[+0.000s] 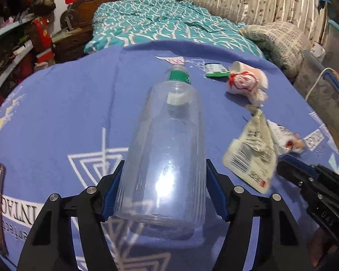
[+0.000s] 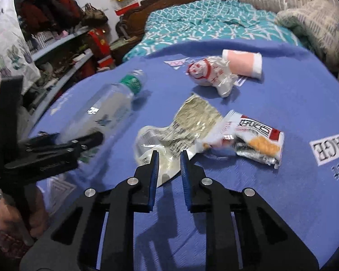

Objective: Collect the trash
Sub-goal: 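Grasp the clear plastic bottle with the left tool while the right tool grasps the silver wrapper, then carry the bottle and silver wrapper over the beige bin with both tools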

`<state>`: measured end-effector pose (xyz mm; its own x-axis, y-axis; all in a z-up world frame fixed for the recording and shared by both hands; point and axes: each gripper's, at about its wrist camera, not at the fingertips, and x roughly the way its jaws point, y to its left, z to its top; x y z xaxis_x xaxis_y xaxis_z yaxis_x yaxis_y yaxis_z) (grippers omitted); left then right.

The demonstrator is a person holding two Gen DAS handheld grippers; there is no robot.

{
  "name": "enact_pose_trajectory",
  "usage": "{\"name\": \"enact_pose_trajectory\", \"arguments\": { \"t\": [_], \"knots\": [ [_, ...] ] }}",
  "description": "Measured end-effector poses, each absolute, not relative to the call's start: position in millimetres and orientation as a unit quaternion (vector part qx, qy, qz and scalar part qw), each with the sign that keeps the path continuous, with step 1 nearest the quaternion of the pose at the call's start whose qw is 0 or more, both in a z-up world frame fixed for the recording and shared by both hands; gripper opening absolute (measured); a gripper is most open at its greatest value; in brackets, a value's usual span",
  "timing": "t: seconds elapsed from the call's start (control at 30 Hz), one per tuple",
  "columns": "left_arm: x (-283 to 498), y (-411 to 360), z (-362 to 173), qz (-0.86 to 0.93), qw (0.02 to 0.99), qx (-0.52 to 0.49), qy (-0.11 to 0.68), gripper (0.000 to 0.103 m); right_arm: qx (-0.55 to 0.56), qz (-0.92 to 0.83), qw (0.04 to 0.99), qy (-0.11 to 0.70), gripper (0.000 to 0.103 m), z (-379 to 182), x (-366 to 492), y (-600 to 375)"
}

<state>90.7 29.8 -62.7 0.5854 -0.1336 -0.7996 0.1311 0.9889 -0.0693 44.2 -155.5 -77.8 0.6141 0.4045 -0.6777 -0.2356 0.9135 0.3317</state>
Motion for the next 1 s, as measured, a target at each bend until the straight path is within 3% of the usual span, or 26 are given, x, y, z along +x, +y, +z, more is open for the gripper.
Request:
{"name": "enact_pose_trajectory", "arguments": {
  "t": [0.03,0.1,0.13,0.17,0.2,0.3,0.37,0.57,0.63,1.0],
  "knots": [
    [88.6,27.3,-62.3,-0.081,0.889,-0.002,0.451,0.063,0.127,0.188,0.884,0.409,0.025,-79.8,44.2,-160.3],
    [86.0,21.8,-62.0,-0.089,0.889,0.002,0.450,0.061,0.181,0.204,0.861,0.429,0.036,-87.0,47.6,-173.3],
    [85.5,18.4,-61.8,-0.096,0.888,0.002,0.450,0.060,0.211,0.207,0.851,0.434,0.062,-90.5,48.5,-181.8],
    [84.9,17.1,-61.9,-0.100,0.887,0.000,0.451,0.060,0.240,0.202,0.846,0.432,0.079,-92.9,48.8,-191.6],
    [85.1,16.0,-61.8,-0.103,0.887,-0.002,0.451,0.060,0.263,0.193,0.846,0.421,0.079,-93.5,46.7,-200.8],
    [87.1,10.2,-62.5,-0.112,0.886,0.003,0.450,0.060,0.276,0.188,0.844,0.421,0.071,-94.7,49.2,-212.8],
    [88.4,6.6,-63.4,-0.119,0.887,0.010,0.447,0.060,0.287,0.194,0.831,0.434,0.060,-101.0,56.4,-213.6],
    [87.3,3.7,-65.5,-0.128,0.890,0.020,0.436,0.059,0.317,0.204,0.811,0.448,0.045,-114.5,84.0,-194.8],
    [88.1,5.8,-66.0,-0.131,0.890,0.017,0.436,0.059,0.307,0.203,0.811,0.454,0.023,-117.8,91.8,-182.3],
    [68.3,17.3,-53.3,-0.174,0.890,-0.016,0.420,0.058,0.250,0.235,0.851,0.398,0.007,-70.0,37.0,-175.4]
  ]
}}
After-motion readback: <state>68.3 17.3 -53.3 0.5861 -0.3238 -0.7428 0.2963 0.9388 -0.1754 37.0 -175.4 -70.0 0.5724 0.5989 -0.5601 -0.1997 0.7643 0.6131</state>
